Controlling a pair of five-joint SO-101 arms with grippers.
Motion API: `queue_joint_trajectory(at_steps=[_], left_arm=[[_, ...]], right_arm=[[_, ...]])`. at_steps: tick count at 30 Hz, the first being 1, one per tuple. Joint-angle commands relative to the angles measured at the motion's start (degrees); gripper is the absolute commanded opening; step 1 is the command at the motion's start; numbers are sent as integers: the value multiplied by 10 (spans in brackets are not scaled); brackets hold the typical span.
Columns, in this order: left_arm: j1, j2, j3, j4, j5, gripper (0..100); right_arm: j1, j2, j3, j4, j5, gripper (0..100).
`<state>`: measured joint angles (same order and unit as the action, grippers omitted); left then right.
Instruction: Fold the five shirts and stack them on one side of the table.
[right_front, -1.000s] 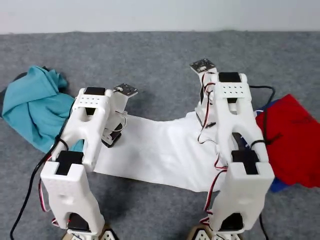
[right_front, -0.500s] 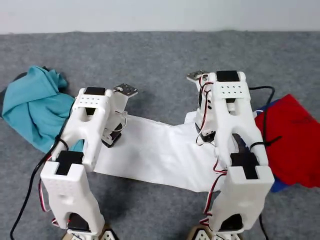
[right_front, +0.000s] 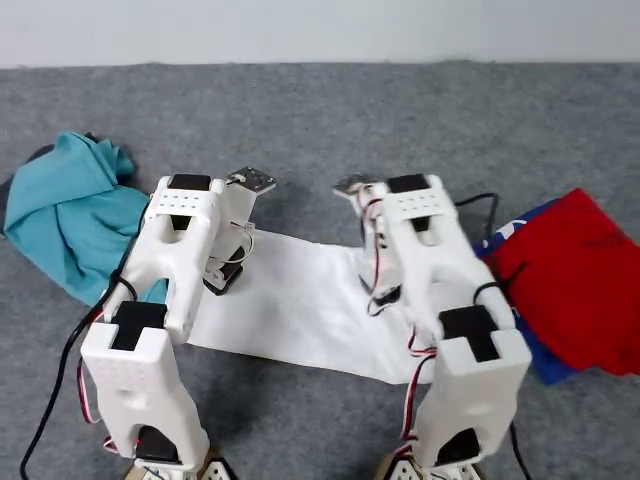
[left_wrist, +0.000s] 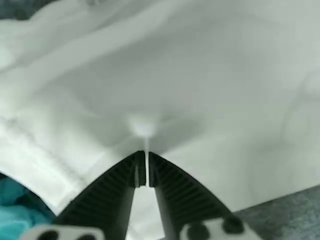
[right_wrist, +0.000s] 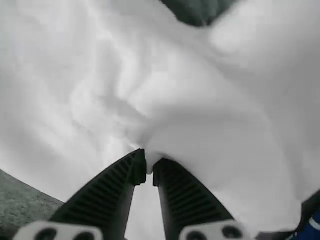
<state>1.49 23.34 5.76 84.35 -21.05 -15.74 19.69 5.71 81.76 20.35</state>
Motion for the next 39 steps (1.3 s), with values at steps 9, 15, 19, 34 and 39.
queue_joint_trajectory(at_steps=[9,15,19,34,39], left_arm=[[5,-4,-2,-2,3,15],[5,-4,-2,-3,0,15],[4,-4,0,-15,-1,15],[5,-9,145,-196,1,15],[5,-7,145,-196,1,15]], right_arm=[[19,-29,2,33,-1,212],[31,-46,-31,124,35,238],[51,-79,-90,166,44,238],[159,78,-181,-133,44,237],[137,131,-206,-148,41,237]])
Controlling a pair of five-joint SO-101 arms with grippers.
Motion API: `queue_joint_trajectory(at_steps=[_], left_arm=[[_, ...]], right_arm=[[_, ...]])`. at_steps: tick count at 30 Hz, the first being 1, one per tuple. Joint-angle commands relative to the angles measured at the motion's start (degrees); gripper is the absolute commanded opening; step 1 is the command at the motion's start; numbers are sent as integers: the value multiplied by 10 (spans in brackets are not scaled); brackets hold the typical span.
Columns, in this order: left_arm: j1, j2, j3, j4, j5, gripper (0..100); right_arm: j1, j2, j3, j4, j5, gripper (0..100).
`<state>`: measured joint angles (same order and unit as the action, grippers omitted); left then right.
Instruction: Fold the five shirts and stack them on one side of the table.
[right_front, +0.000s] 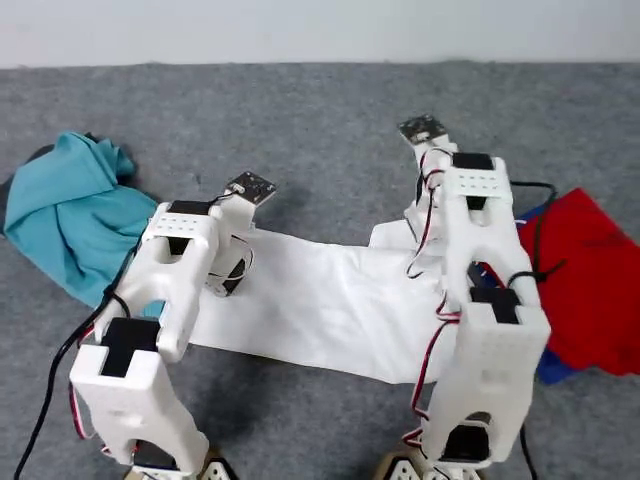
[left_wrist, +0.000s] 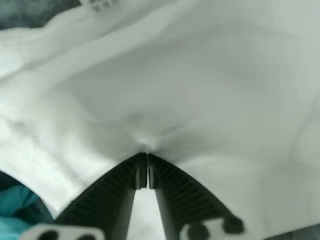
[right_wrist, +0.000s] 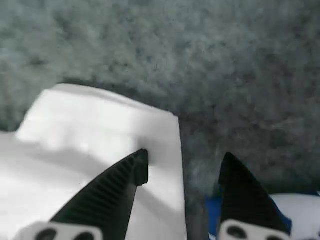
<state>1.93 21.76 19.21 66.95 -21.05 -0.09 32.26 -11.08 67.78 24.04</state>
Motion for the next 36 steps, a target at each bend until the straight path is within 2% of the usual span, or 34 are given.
queue_joint_trajectory(at_steps=[1,7,9,11,14,16,19,29,33,36], left_arm=[[1,9,10,-22,1,15],[1,10,10,-22,1,15],[1,10,10,-22,1,15],[1,10,10,-22,1,15],[1,10,10,-22,1,15],[1,10,10,-22,1,15],[1,10,10,-22,1,15],[1,10,10,-22,1,15],[1,10,10,-22,1,15],[1,10,10,-22,1,15]], right_arm=[[-26,11,-47,-5,4,237],[-42,46,-72,-16,7,214],[-44,54,-72,-13,11,131],[-45,57,-71,-6,22,8],[-44,54,-71,8,25,39],[-43,50,-72,12,24,6],[-43,22,-71,34,24,9],[-71,-123,-69,207,25,10],[-83,-126,-65,271,27,10],[-86,-123,-23,276,40,10]])
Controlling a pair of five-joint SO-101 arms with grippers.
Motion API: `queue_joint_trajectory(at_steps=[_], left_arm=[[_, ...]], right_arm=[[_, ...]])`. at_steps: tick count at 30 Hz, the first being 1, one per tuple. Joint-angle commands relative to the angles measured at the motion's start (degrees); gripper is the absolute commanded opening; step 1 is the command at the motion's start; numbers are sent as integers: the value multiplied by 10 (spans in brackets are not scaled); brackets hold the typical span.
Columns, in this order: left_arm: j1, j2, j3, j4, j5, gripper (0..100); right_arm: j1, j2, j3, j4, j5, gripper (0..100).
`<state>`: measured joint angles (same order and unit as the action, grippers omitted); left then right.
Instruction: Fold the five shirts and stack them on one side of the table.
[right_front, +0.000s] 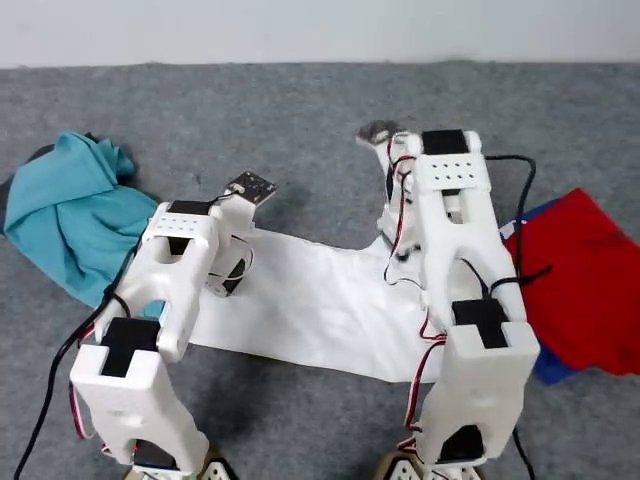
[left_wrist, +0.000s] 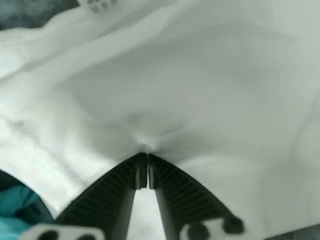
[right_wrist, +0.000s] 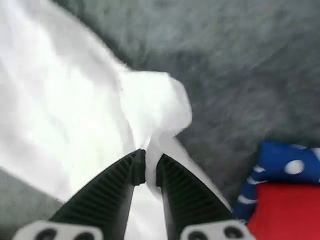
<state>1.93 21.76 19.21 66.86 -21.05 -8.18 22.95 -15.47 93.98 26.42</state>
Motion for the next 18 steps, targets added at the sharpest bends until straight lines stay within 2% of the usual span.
queue_joint_trajectory(at_steps=[1,10,18], left_arm=[[1,10,10,-21,1,15],[1,10,10,-21,1,15],[1,10,10,-21,1,15]], right_arm=[[-5,-29,39,14,25,10],[-7,-65,206,-67,32,18],[-9,-155,299,-66,33,209]])
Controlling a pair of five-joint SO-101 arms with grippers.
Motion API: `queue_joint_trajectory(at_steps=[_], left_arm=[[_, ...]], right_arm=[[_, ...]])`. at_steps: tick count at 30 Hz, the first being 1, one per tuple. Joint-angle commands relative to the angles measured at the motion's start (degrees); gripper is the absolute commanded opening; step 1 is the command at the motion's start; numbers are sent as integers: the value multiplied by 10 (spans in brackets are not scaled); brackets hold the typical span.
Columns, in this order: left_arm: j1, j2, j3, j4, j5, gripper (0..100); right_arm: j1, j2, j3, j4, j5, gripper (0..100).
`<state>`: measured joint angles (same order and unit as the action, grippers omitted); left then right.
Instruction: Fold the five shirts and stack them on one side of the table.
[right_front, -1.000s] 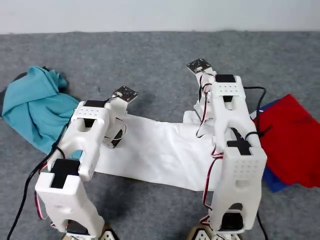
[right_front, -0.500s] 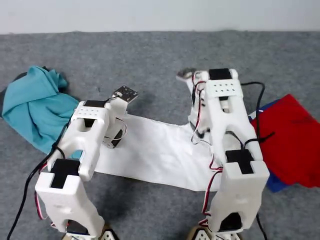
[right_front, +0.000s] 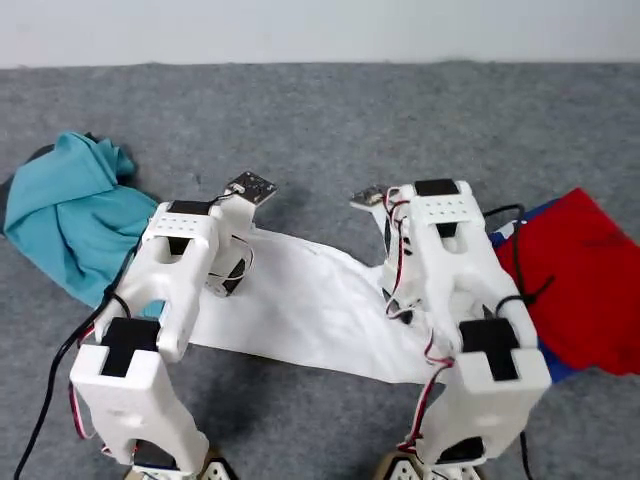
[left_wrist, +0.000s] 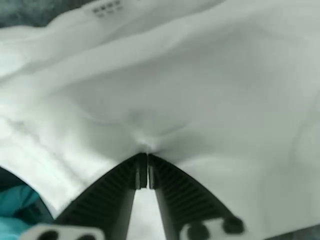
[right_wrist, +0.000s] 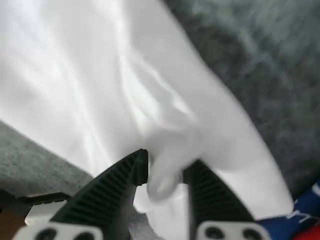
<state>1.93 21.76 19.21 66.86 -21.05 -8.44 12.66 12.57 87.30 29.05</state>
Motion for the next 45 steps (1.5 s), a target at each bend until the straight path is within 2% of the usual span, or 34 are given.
queue_joint_trajectory(at_steps=[1,4,7,10,14,19,28,38,45], left_arm=[[1,10,10,-21,1,15],[1,10,10,-21,1,15],[1,10,10,-21,1,15],[1,10,10,-21,1,15],[1,10,10,-21,1,15],[1,10,10,-21,1,15],[1,10,10,-22,1,15],[1,10,10,-22,1,15],[1,10,10,-22,1,15]], right_arm=[[-7,-62,29,0,6,220],[-29,-95,68,2,10,224],[-54,-131,96,4,47,224],[-27,-175,56,-21,44,224],[42,-186,-23,-102,-26,225],[89,-102,-86,-186,-90,224],[43,78,-189,-97,-99,223],[-47,86,-194,10,-112,223],[-72,93,-189,16,-130,223]])
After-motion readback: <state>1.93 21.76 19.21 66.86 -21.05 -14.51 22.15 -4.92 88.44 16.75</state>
